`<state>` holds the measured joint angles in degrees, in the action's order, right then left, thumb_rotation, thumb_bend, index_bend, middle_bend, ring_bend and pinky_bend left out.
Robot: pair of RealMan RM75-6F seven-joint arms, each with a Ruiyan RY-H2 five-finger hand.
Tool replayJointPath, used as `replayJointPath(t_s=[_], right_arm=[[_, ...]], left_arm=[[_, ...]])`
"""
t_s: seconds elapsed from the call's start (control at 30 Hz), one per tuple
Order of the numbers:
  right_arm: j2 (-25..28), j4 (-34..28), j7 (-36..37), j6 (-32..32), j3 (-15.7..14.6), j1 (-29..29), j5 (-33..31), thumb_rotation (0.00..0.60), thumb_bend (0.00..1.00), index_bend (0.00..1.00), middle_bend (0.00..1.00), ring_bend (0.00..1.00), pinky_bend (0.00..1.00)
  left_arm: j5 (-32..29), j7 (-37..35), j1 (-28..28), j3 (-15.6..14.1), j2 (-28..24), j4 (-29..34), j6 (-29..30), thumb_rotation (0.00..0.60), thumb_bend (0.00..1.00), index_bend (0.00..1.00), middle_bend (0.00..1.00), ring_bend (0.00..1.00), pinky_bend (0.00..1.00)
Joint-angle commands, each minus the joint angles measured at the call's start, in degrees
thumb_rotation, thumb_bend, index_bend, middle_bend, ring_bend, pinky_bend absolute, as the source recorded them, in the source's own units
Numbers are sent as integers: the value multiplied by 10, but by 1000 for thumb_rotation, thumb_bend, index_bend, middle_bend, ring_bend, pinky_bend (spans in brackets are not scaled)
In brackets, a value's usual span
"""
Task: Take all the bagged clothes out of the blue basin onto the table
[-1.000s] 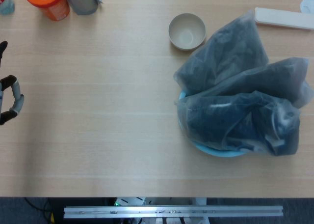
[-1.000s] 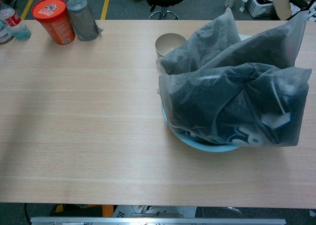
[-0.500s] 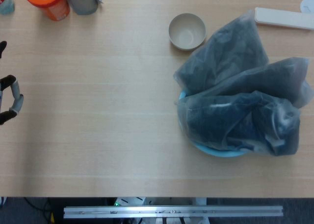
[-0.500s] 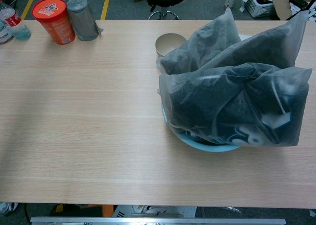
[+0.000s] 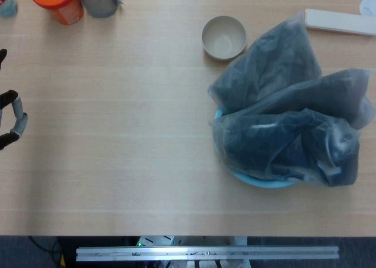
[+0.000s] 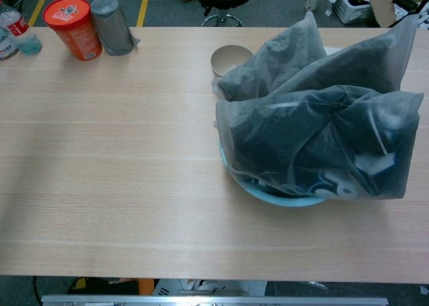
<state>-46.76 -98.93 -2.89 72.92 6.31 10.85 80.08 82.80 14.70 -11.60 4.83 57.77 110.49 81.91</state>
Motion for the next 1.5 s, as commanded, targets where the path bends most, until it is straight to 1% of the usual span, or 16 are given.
replayJointPath(t_s=[0.03,0.47,0.63,0.9,1.23,1.5], right_arm=[[-10,3,-10,-16,-6,10,7,600,259,373,513,379,522],[-59,27,-47,-85,-33,46,23,600,259,373,513,379,522],[-82,34,-61,-100,-37,58,24,600,258,373,513,379,522],[-120,40,-110,-122,-46,78,29,600,257,373,513,379,522],[-158,19,-159,-131,-44,96,16,600,254,373,513,379,522],[-196,-7,-217,-134,-30,115,-19,600,252,373,513,379,522]], left_arm=[[0,0,1,0,-1,1,1,600,327,16,0,0,50],[-1,-4,8,-4,-6,1,5,600,326,16,0,0,50],[2,-8,10,-4,-8,1,8,600,327,16,0,0,50],[2,-14,13,-4,-11,-3,10,600,326,16,0,0,50],[7,-27,17,-5,-18,-10,14,600,326,16,0,0,50],[14,-30,14,-2,-25,-14,13,600,326,16,0,0,50]])
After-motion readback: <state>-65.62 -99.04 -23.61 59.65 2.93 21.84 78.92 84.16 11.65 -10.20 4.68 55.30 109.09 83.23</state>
